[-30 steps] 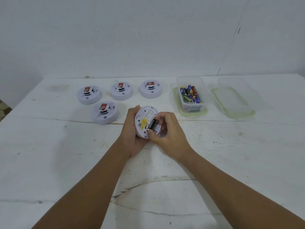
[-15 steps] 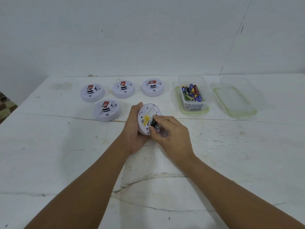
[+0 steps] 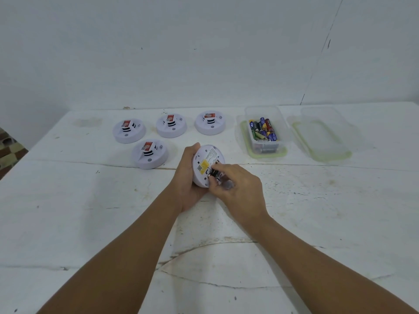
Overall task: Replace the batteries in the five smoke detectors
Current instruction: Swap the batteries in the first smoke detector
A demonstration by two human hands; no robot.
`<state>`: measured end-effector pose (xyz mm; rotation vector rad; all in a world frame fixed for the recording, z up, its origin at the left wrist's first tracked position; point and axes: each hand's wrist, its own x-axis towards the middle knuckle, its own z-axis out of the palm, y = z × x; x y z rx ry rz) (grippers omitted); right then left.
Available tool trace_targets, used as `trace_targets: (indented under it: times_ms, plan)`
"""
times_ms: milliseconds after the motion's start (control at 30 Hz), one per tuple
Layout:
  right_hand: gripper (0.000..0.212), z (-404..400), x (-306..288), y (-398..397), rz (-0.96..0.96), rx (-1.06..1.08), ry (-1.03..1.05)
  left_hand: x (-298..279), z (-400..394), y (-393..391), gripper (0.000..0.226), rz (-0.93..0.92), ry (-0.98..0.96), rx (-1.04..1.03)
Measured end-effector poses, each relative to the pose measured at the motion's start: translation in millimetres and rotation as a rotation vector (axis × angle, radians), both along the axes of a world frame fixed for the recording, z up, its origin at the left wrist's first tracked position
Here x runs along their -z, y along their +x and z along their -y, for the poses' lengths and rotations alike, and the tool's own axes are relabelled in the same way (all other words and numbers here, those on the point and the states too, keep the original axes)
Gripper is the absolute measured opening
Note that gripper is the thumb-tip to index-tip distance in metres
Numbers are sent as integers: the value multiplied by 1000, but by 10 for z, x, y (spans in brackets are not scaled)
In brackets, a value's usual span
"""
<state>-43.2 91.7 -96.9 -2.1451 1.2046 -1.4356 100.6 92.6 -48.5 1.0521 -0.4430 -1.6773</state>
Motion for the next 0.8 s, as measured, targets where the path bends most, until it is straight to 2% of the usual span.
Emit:
trace_targets:
  times_ms: [500, 800]
  plan:
    - [27, 14, -13, -25, 9, -39, 34, -2, -1, 11, 57, -33, 4, 8]
    - [20, -31, -19, -7, -45, -28, 32, -26, 6, 13, 54, -3, -5, 49]
